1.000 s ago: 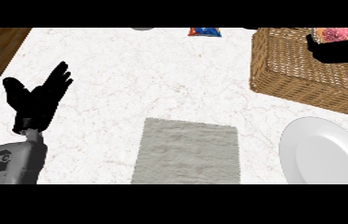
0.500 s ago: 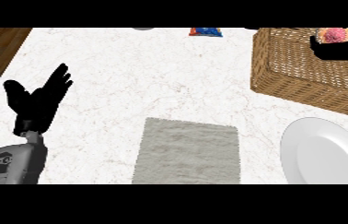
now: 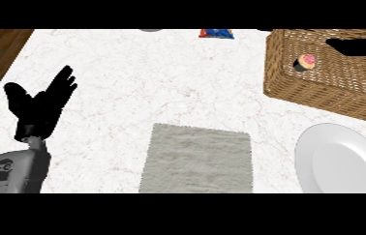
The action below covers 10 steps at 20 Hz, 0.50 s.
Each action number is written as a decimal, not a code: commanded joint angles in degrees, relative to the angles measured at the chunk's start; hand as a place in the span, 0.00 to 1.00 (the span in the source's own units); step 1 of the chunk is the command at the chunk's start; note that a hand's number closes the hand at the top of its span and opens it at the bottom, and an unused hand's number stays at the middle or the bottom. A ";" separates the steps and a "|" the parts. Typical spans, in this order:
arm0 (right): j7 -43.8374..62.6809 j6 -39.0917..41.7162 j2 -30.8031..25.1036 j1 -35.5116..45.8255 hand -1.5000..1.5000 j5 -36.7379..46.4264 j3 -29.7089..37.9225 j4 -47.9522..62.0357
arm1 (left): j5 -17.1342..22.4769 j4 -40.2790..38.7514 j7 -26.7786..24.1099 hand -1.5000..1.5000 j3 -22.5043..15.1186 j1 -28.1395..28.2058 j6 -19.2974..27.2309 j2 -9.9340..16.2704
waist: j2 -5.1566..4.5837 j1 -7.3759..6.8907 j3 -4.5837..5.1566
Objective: Pick the cupcake from the placemat and place it in the basket
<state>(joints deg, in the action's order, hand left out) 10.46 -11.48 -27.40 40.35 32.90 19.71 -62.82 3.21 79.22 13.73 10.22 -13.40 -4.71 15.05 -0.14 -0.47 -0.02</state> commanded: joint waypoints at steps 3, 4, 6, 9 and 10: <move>-5.16 -0.15 -0.65 2.19 0.00 -6.08 3.38 2.74 | -0.24 0.63 1.57 0.50 0.08 -0.80 1.17 -0.78 | 0.09 0.16 0.01; -5.30 -0.10 -2.16 2.97 0.00 -6.98 4.92 3.07 | -2.54 -2.95 -5.59 0.50 -0.64 1.80 1.51 -1.95 | 0.01 0.26 0.03; -2.56 -2.17 -2.33 2.38 0.00 -9.45 8.91 2.67 | 0.72 2.30 -0.26 0.50 0.47 2.66 -1.02 0.09 | 0.22 0.08 -0.01; -2.76 -3.32 -3.14 1.44 0.00 -14.79 14.77 2.24 | -0.25 2.29 -2.30 0.50 0.59 4.12 -0.28 -0.04 | 0.30 0.36 -0.03; -4.06 -3.54 -4.10 1.69 0.00 -17.10 17.60 4.04 | -1.11 -0.78 -1.70 0.50 -0.02 1.47 1.44 -1.58 | 0.03 0.87 -0.06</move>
<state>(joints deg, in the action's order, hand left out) 7.33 -14.16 -29.72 42.25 21.79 30.47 -60.05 2.45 79.52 12.04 10.21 -11.47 -4.11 14.14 -0.02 -0.09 -0.03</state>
